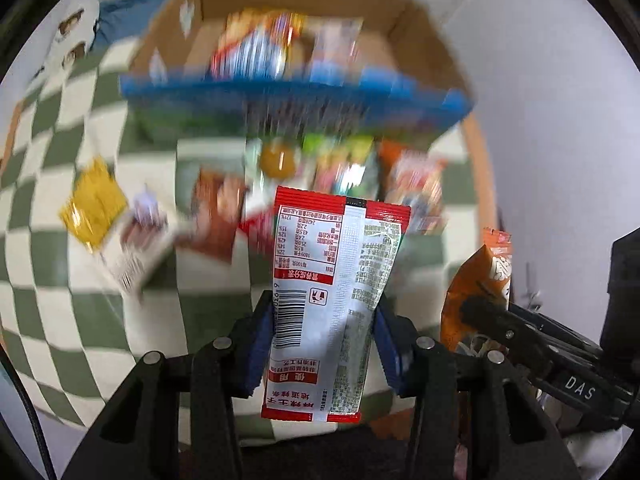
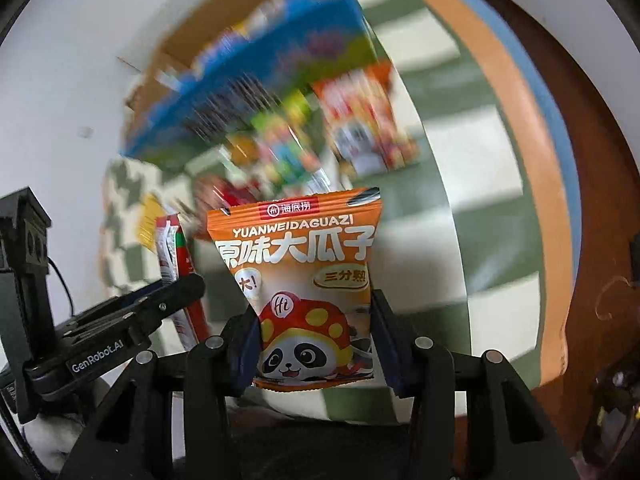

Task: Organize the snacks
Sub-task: 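Place the wafer pack in the box with left tool while right tool drops the seed bag in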

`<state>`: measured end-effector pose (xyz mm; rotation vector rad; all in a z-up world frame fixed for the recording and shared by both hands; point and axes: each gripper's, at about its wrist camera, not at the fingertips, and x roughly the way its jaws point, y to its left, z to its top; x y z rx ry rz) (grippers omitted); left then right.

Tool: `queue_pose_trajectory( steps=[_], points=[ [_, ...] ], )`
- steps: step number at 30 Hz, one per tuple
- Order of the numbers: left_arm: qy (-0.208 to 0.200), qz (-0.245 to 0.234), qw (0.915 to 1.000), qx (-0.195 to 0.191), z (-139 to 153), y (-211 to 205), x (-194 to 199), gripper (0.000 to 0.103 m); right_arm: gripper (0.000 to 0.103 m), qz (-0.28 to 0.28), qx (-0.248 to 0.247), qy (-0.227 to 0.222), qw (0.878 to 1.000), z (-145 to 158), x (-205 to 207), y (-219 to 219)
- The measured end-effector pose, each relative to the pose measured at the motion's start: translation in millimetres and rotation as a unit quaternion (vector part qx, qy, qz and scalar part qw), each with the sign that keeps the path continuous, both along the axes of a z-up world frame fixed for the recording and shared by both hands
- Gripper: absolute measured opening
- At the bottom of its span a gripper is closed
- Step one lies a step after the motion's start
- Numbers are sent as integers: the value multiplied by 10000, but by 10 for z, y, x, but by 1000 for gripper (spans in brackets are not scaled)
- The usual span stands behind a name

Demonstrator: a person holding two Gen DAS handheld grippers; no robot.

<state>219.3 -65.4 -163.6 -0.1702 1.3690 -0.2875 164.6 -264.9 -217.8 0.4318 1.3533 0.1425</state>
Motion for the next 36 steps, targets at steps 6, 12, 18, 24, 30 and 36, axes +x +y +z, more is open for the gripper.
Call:
queue_pose_trajectory(
  steps=[6,12,18,24,30,36],
  points=[
    [-551,194,9983,-53,527,262,741,44,52,131,117,-762,9969,748,682,132],
    [-747,397,9947,582,522,439,1714,44,52,258,-558,-1251,9902,1024,1706,357],
    [-158,478,9929,1075,47,648,2604,44,52,236,-1059,-1089,9881,806,2723,448],
    [226,468,9885,1421,-375,736,3081,44,52,306,-1334,-616,9887,375,3432,554],
    [353,555,9867,1484,-586,821,3342,47,52,383,-1604,-341,9857,29,3824,610],
    [382,452,9898,1293,-639,765,3379,84,79,305,-1557,6,9873,-234,3964,528]
  ],
)
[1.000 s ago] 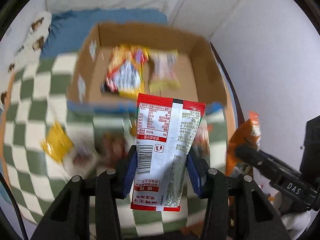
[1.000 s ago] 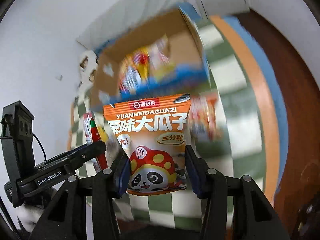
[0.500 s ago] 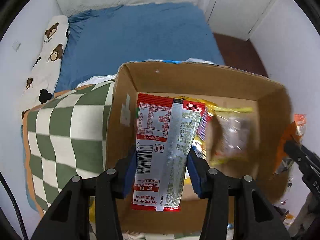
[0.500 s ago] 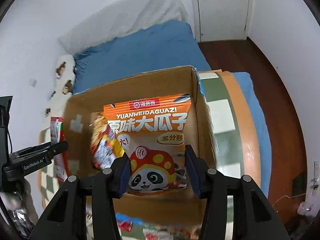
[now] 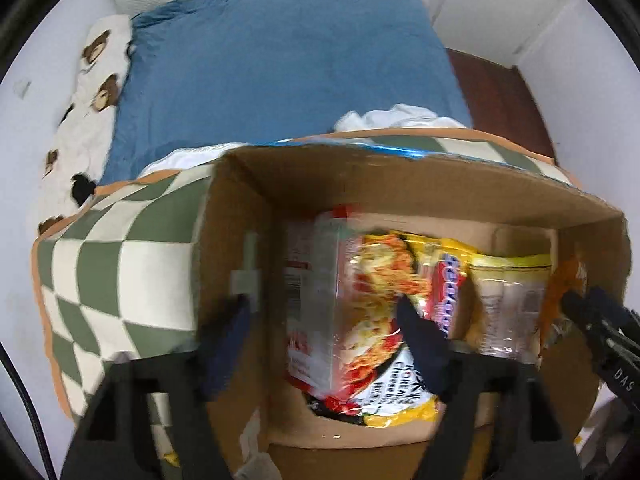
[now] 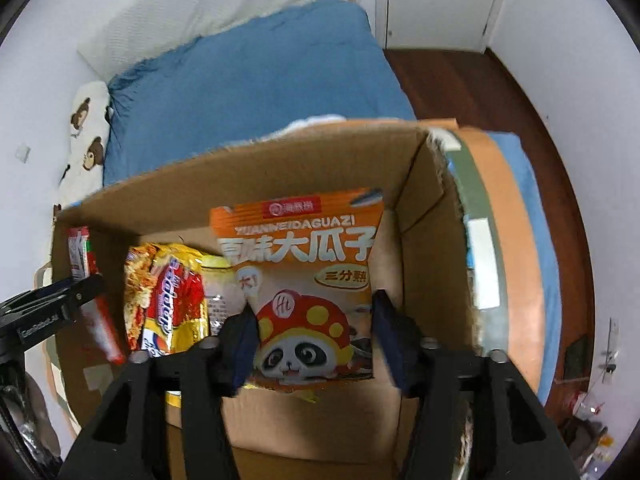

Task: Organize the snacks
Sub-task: 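Place the wafer pack in the box with left tool while right tool drops the seed bag in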

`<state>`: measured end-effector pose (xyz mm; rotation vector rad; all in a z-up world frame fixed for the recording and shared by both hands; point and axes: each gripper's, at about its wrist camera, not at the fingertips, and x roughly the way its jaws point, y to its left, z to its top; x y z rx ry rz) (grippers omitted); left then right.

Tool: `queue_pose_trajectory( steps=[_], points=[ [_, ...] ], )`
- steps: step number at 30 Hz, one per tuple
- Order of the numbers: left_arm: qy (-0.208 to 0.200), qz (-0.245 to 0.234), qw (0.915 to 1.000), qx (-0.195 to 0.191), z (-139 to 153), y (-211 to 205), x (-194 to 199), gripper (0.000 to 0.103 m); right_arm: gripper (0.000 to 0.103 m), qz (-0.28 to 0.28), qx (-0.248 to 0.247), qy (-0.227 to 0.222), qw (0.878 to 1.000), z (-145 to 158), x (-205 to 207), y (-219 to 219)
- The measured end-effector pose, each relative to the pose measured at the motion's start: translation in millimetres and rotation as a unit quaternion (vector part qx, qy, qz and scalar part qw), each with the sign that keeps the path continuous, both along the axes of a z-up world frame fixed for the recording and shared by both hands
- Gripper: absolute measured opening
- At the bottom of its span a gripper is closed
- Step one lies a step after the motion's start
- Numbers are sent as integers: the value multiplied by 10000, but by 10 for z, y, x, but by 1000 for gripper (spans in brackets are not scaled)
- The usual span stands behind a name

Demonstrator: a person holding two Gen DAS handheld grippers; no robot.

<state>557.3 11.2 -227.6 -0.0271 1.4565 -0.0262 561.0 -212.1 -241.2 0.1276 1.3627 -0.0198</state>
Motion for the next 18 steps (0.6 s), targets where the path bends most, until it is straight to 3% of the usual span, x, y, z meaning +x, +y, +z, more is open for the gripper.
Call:
queue_pose_trajectory(
  steps=[2,12,18],
  points=[
    [-50,-57,9999,80,13,-50,-14,85,90,67,-91,-39,9999,-15,-13,17],
    [-432,-113,9989,110,213,-141,-148,85,91,152,-186,-109,9997,33,-151,83],
    [-905,-20,9959,-30,399,-176,-496,85,91,273,-290,-447,9982,172,-414,100]
  ],
)
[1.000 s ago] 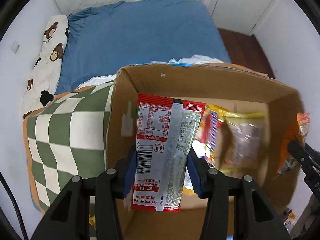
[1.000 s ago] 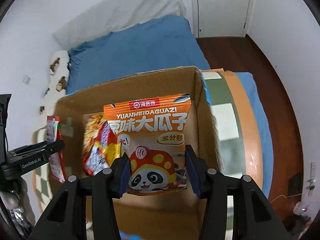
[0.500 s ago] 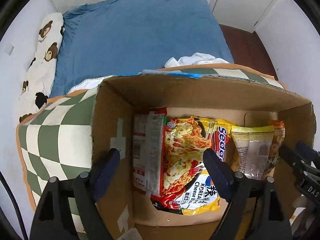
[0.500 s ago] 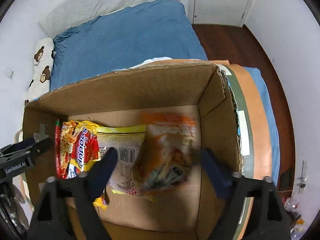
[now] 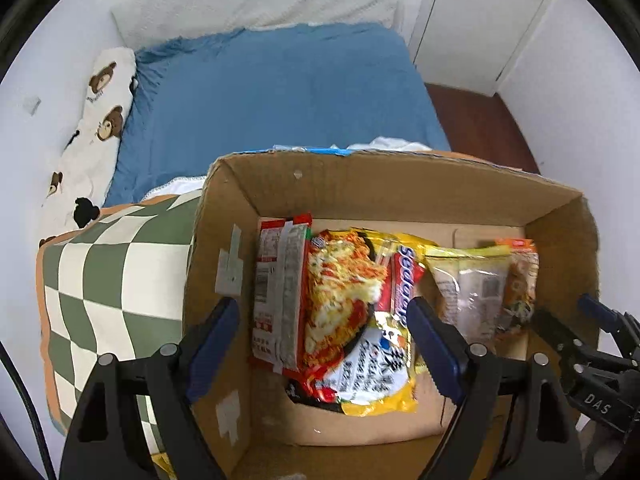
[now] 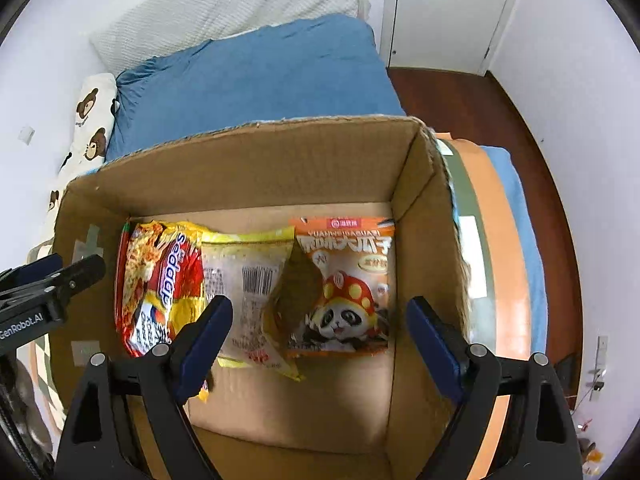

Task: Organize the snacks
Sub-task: 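Place the wafer pack in the box with left tool while right tool drops the seed bag in, then withdraw both tools from the box back over the mat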

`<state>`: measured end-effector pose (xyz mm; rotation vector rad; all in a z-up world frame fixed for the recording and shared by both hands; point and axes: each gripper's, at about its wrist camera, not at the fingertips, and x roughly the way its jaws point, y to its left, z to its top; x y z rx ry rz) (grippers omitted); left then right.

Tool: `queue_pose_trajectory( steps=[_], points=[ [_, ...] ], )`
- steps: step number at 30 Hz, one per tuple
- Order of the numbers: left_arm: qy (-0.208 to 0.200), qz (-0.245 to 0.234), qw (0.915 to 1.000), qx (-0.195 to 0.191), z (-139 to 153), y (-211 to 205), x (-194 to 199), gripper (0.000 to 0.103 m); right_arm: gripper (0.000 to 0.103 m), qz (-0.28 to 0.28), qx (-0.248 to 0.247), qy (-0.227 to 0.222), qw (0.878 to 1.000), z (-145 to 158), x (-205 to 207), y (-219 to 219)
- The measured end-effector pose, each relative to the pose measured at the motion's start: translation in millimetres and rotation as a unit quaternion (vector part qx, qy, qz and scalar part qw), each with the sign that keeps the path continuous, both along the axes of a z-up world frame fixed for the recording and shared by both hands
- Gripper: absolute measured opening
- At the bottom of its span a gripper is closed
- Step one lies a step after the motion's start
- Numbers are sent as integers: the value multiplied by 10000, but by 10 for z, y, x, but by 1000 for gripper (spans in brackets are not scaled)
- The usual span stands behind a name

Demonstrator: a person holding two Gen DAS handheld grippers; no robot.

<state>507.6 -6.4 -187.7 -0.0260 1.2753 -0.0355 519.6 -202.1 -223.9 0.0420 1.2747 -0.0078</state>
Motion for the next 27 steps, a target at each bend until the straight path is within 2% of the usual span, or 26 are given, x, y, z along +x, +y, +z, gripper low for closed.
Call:
queue_pose_trajectory(
  steps=[4,7,10,27],
  points=[
    [-337,-69,9994,104,129,-74,-289,85,91,45,-3,-191,9998,66,-237,5],
    [-495,-98,9987,-21,229,-103,-506,85,91,86,60,-263,9996,107,-431,12],
    [-660,-135,9977,14,352,-149,-725,85,91,152,48,-410,9990,206,-617,50],
    [-1523,-152,9881,-122,1173,-160,-1767,85,91,235,124,-1553,9875,1223,-1748,70]
  ],
)
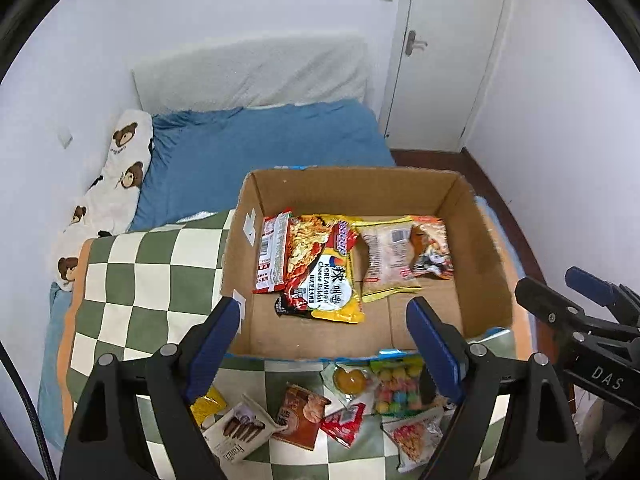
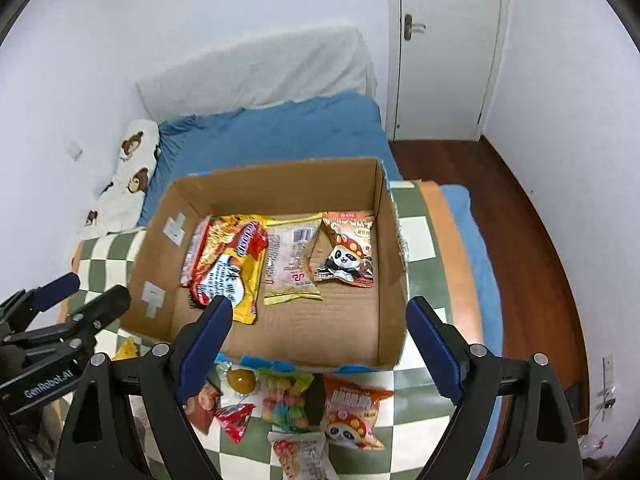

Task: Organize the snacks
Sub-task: 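Withdraw both tools from the box back over the mat, then grasp the Franzzi biscuit pack with left tool while right tool grasps the oat cookie bag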

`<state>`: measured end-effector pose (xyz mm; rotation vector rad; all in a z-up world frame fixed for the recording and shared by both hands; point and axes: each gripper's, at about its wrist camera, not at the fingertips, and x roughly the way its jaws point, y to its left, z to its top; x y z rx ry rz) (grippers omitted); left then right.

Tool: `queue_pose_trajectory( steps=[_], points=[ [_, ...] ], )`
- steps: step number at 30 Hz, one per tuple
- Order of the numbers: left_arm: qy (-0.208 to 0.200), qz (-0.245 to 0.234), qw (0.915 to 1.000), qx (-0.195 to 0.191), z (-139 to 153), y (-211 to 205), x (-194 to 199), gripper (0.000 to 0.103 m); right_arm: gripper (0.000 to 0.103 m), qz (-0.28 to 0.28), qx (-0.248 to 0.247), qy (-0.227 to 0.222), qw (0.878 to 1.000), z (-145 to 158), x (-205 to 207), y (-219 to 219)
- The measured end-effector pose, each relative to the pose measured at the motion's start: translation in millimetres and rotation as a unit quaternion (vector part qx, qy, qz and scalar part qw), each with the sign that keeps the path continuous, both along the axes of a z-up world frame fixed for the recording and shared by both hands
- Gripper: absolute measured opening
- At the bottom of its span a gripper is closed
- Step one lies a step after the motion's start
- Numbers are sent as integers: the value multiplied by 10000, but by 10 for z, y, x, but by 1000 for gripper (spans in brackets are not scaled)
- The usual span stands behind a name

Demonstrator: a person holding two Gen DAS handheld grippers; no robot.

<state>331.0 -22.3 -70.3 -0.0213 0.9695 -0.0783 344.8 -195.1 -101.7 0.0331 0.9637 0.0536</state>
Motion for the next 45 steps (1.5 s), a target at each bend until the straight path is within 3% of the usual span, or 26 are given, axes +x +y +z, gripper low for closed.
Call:
queue_pose_trajectory(
  steps=[7,12,15,18,23,29,31,33,34,36,38,40,43,44,45],
  points=[
    [-75,-50,9999,-99,152,15,-264,85,91,-59,276,-185,9994,273,-389,3],
    [162,100,9998,73,-76,195,-475,85,91,-162,512,130,9985,129,-564,-33],
    [520,291,9979,261,-416,450,-642,85,91,-225,635,528,9963,-188,-667,-49],
    [932,396,9935,524,-818,693,-773,85,91,-230,674,1107,9913,-701,-772,-11],
    [1671,316,9816,871,-1589,827,-895,85,91,-285,317,1730,9840,-1565,-895,98],
    [2188,-403,9624,1558,-2105,725,-847,85,90,-163,296,2329,9719,-2177,-937,253],
    [2158,-693,9553,1896,-2195,672,-789,85,90,-64,240,2457,9690,-2286,-943,291],
    [2138,-1018,9514,1968,-2255,612,-706,85,85,-69,264,2562,9662,-2367,-957,289],
    [2098,-1054,9533,1898,-2272,605,-676,79,83,-60,175,2559,9665,-2393,-970,297],
    [2215,-994,9573,1571,-2337,615,-625,67,66,-103,17,2574,9662,-2421,-992,299],
    [2422,-684,9596,1258,-2378,646,-603,67,61,-211,135,2616,9648,-2436,-1023,258],
    [2661,-247,9617,608,-2368,725,-616,67,58,-345,389,2694,9616,-2449,-1058,176],
    [3066,279,9502,-489,-2405,819,-726,67,57,-509,876,2862,9528,-2459,-1121,-3],
    [3149,404,9455,-729,-2415,826,-766,67,57,-534,1037,2926,9491,-2474,-1145,-41],
    [3184,425,9442,-736,-2428,817,-776,67,57,-543,1197,2987,9453,-2490,-1169,-77]
  ],
)
